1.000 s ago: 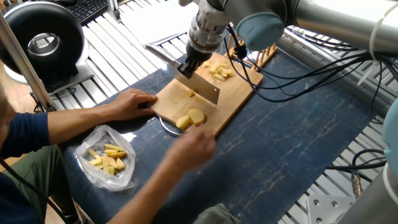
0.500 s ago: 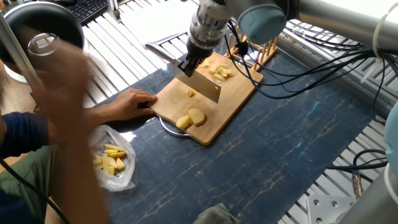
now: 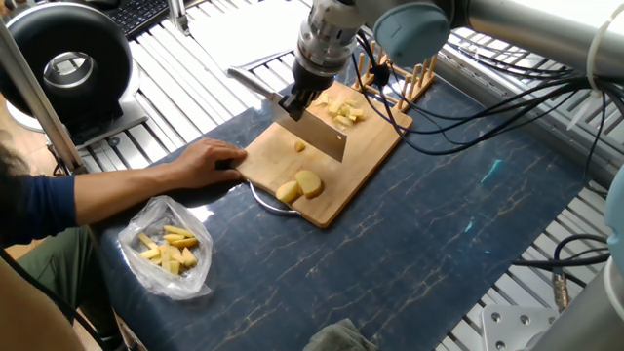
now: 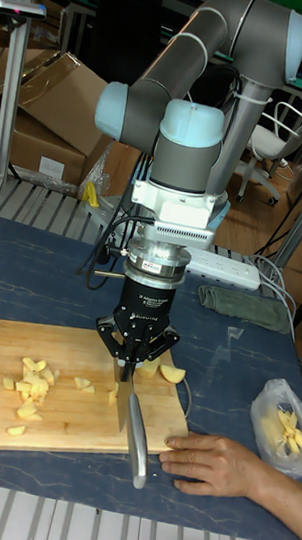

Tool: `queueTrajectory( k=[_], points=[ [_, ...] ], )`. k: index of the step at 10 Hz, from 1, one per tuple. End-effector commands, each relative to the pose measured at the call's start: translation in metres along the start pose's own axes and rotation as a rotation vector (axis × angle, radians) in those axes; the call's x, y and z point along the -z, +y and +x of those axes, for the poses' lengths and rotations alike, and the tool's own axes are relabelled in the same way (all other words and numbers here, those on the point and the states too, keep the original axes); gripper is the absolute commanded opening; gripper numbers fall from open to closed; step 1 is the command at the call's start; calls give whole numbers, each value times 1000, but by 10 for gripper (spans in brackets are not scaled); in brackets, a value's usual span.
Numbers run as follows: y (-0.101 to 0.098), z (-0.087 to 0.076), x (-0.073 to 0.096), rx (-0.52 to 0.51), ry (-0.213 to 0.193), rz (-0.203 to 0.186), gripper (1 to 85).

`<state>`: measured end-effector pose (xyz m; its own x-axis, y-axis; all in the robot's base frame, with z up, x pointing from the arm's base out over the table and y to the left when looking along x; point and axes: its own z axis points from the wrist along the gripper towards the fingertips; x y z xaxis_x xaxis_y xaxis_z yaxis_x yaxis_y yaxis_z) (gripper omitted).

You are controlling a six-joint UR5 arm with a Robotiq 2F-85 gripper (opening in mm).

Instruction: Chop the potatoes

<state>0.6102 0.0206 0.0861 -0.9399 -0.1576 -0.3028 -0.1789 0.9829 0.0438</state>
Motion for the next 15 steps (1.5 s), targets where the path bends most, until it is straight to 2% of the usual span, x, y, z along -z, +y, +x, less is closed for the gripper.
queueTrajectory(
  k=[1, 11, 15],
  points=[
    [1, -1, -2, -12, -8, -5, 10],
    [-2, -1, -8, -7, -18, 7, 10],
    [-4, -2, -25, -5, -50, 29, 10]
  ],
)
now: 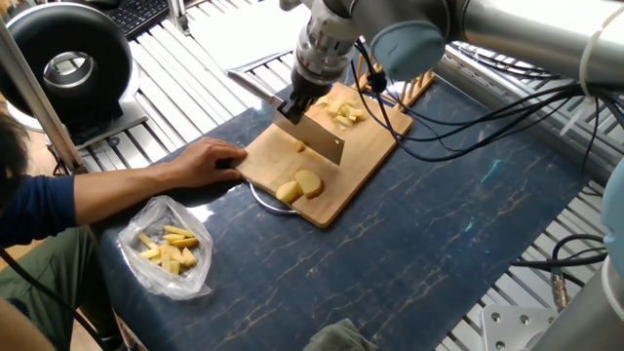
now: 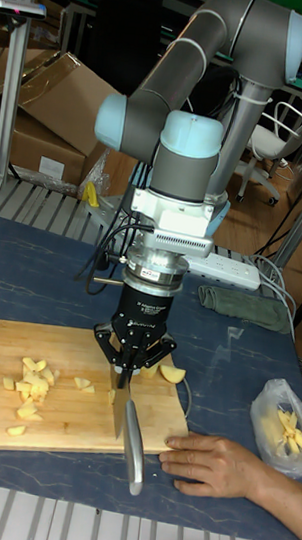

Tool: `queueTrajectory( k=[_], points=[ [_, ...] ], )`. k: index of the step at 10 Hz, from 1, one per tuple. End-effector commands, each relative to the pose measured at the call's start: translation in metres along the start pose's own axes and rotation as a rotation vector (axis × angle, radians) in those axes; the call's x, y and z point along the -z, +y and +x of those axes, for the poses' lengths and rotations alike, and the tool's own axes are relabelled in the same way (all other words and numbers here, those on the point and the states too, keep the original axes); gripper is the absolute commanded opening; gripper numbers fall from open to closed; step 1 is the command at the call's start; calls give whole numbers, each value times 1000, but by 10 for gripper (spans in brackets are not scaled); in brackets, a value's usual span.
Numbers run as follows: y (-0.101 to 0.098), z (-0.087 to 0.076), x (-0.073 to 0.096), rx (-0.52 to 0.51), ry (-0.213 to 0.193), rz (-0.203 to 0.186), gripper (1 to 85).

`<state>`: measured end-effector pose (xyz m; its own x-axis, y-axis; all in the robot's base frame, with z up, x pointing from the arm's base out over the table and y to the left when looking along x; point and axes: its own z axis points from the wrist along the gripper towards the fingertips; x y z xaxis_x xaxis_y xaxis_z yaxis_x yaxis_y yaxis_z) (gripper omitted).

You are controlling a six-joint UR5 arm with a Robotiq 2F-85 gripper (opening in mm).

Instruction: Chop the potatoes

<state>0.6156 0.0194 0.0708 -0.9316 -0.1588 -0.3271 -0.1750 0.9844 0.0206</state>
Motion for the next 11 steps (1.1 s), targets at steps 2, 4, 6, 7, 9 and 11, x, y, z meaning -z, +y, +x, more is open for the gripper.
queueTrajectory(
  k=[2, 4, 6, 7, 9, 11],
  points=[
    [-1, -1, -12, -1, -37, 11, 10],
    [-1, 5, 22, 22, 24, -5, 10],
    [4, 5, 48, 21, 53, -39, 10],
    [7, 3, 47, 14, 49, -44, 10],
    [8, 1, 39, 10, 38, -36, 10],
    [7, -1, 31, 12, 26, -26, 10]
  ],
)
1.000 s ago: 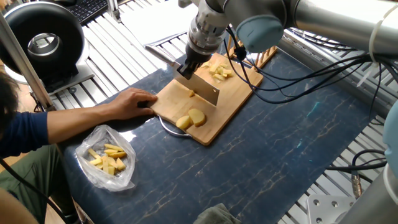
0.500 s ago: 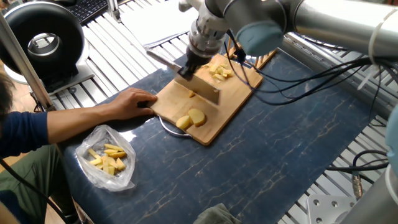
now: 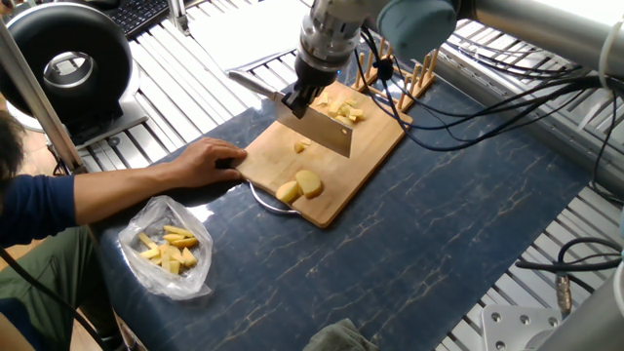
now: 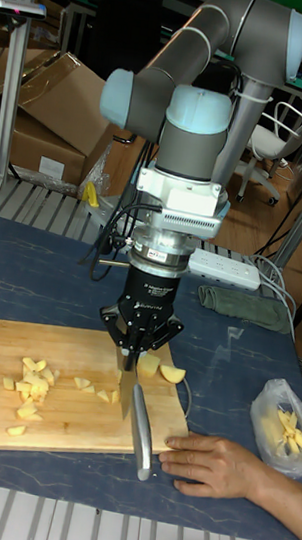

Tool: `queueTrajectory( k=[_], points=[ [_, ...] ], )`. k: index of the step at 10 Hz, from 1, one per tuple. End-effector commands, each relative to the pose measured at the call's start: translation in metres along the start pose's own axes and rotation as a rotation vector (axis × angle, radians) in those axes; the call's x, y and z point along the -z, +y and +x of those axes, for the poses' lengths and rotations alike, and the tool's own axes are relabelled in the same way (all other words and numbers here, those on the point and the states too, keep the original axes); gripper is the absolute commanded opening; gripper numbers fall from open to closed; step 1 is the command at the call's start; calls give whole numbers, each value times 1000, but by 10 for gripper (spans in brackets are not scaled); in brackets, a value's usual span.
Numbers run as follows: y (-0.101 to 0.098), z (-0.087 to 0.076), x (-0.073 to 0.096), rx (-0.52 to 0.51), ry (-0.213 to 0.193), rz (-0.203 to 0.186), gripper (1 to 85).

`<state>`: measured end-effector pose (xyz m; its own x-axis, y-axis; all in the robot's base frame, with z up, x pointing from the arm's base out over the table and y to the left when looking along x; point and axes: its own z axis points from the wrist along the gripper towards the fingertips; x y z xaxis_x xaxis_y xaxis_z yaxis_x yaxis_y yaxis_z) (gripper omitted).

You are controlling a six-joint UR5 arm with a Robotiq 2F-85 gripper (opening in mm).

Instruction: Chop the potatoes

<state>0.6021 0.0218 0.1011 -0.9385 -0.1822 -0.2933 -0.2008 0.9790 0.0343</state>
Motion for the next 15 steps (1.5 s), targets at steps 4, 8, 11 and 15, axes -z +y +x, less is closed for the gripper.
queueTrajectory(
  k=[4, 8, 11, 15],
  points=[
    [0, -5, -11, -10, -23, 8, 10],
    [0, -6, -18, -12, -33, 13, 10],
    [0, -6, -20, -15, -38, 15, 10],
    [1, -6, -21, -18, -39, 16, 10]
  ],
)
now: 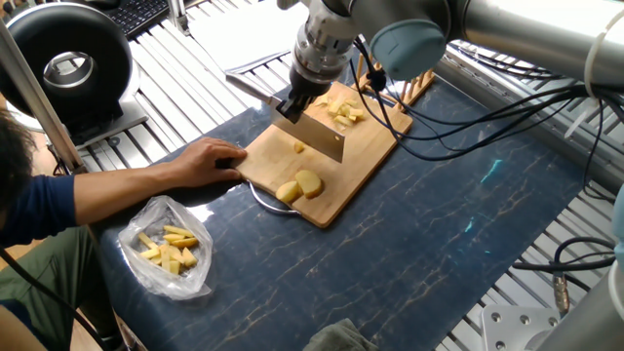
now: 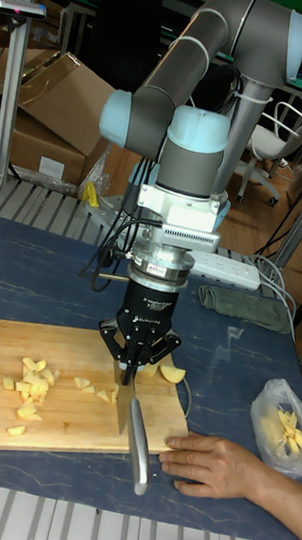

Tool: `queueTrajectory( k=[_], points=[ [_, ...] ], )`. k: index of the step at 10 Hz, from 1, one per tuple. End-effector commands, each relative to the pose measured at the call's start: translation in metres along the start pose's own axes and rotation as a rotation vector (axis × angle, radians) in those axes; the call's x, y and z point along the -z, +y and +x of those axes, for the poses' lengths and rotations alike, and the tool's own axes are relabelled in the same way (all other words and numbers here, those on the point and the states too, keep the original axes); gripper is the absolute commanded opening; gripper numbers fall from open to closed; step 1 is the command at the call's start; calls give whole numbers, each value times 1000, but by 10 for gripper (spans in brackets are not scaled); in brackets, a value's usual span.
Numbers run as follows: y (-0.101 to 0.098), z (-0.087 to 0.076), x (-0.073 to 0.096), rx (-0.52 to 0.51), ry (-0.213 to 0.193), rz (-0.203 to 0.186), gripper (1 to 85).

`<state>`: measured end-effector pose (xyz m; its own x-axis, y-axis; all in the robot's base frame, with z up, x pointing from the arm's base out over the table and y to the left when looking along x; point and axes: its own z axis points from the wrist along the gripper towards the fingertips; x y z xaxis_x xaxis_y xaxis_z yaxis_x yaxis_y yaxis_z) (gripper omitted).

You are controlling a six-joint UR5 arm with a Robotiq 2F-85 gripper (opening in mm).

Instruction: Chop the potatoes

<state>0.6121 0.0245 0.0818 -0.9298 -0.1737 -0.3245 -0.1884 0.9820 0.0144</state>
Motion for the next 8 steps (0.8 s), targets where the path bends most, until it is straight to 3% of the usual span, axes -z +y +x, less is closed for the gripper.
queueTrajectory(
  k=[1, 8],
  points=[
    [1, -1, 0, -12, -6, -7, 10],
    [1, -1, -7, -13, -16, -1, 10]
  ],
)
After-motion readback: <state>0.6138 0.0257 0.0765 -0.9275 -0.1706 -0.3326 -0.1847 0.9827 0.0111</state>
